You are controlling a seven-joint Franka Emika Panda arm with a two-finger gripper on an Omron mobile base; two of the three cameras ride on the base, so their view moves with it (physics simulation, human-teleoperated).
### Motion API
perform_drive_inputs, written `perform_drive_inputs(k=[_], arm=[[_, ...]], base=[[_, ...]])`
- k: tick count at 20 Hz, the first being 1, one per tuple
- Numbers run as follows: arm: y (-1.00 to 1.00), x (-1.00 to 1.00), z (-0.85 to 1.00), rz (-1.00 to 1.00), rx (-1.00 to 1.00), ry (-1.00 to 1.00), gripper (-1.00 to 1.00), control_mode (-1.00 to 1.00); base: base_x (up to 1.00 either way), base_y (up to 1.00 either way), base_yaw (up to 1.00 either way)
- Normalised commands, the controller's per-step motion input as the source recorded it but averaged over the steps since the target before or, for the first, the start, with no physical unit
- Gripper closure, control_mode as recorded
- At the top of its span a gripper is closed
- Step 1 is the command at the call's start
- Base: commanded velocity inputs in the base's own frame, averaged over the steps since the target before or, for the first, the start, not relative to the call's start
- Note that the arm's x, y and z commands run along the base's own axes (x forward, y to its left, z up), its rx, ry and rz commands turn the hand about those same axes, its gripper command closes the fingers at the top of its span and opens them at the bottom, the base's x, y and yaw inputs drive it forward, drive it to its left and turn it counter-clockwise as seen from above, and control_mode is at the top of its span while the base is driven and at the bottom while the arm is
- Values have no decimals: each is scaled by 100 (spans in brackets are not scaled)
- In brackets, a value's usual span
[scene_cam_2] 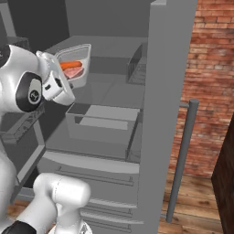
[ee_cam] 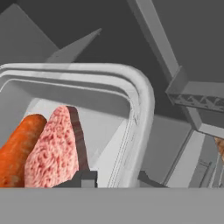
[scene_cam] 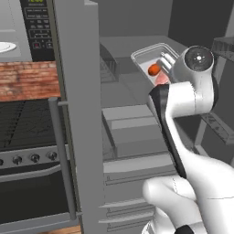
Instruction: Place the tupperware containing the steak and carrot meal in the microwave. Close the microwave door and press the start button to reheat the meal.
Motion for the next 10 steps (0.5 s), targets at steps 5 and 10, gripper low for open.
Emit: perform_drive_inputs(k=[5, 10], arm=[[-26, -71, -3, 0, 17, 19, 100, -100], [-8, -41, -3, 0, 2, 7, 100, -100]], base=[[0, 0, 0], [0, 0, 0]])
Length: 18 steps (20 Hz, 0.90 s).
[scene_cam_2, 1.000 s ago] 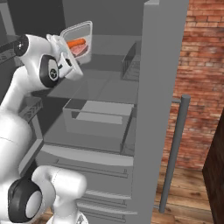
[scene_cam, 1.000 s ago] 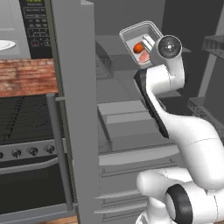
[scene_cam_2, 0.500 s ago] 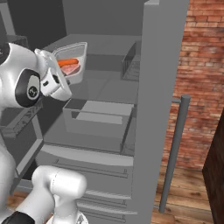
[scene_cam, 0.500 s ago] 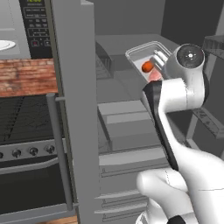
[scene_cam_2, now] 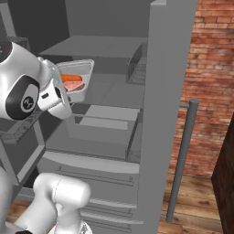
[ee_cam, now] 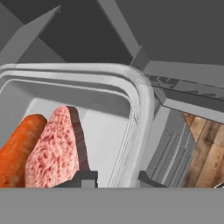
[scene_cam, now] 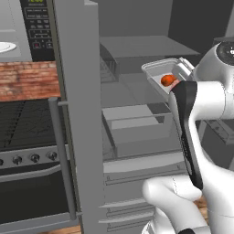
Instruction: Place the tupperware containing the steak and carrot meal in the microwave. Close the microwave door and press the start button to reheat the meal.
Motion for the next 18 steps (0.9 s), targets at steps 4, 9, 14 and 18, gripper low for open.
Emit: perform_drive_inputs(k=[4, 9, 14, 18], arm=[[0, -11, -14, 0, 0, 0, 100, -100], [0, 0, 0, 0, 0, 0, 100, -100], [0, 0, 0, 0, 0, 0, 100, 100], [0, 0, 0, 0, 0, 0, 100, 100]], base=[[0, 0, 0], [0, 0, 0], [0, 0, 0], [-7, 0, 0]])
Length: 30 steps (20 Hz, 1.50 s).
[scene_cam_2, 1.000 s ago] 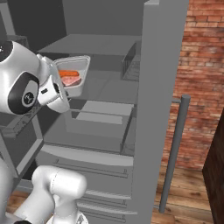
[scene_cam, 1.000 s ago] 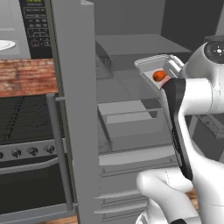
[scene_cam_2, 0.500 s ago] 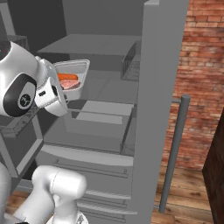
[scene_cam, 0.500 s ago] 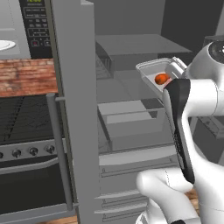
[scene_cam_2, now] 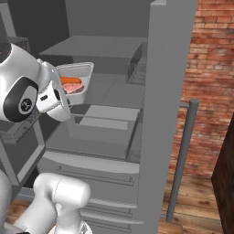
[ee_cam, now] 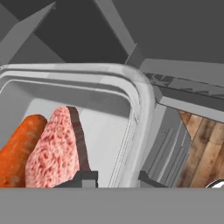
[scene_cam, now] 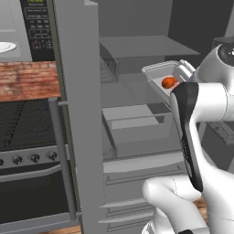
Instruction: Place the tupperware containing the steak and carrot meal in the microwave. Close the microwave door and press the start button to reheat the meal.
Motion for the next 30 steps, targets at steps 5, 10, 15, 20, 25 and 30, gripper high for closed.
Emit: perform_drive_inputs(k=[5, 10, 15, 20, 25, 30], arm=[[0, 0, 0, 0, 0, 0, 100, 100], [0, 0, 0, 0, 0, 0, 100, 100], [0, 0, 0, 0, 0, 0, 100, 100], [0, 0, 0, 0, 0, 0, 100, 100], [0, 0, 0, 0, 0, 0, 100, 100], [0, 0, 0, 0, 0, 0, 100, 100]], base=[[-57, 0, 5], [-94, 2, 15], [-85, 22, 25], [-51, 47, 34], [-17, 73, 33], [2, 96, 25]])
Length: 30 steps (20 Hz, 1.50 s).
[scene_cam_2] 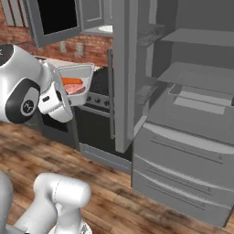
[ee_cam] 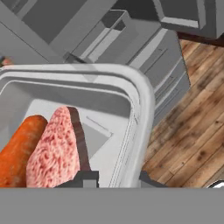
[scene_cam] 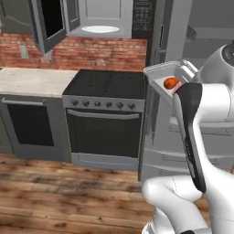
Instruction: Place the tupperware containing the steak and carrot meal in the microwave. Close the microwave door and press the start button to reheat the meal.
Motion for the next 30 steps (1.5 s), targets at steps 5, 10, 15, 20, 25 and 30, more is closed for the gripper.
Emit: perform_drive_inputs(k=[5, 10, 15, 20, 25, 30], arm=[[0, 0, 0, 0, 0, 0, 100, 100], [0, 0, 0, 0, 0, 0, 100, 100], [0, 0, 0, 0, 0, 0, 100, 100], [0, 0, 0, 0, 0, 0, 100, 100], [0, 0, 0, 0, 0, 0, 100, 100], [0, 0, 0, 0, 0, 0, 100, 100]], base=[[38, 97, 12], [68, 46, -1], [64, 1, -14], [68, 0, -20], [66, 11, -24], [59, 32, -23]])
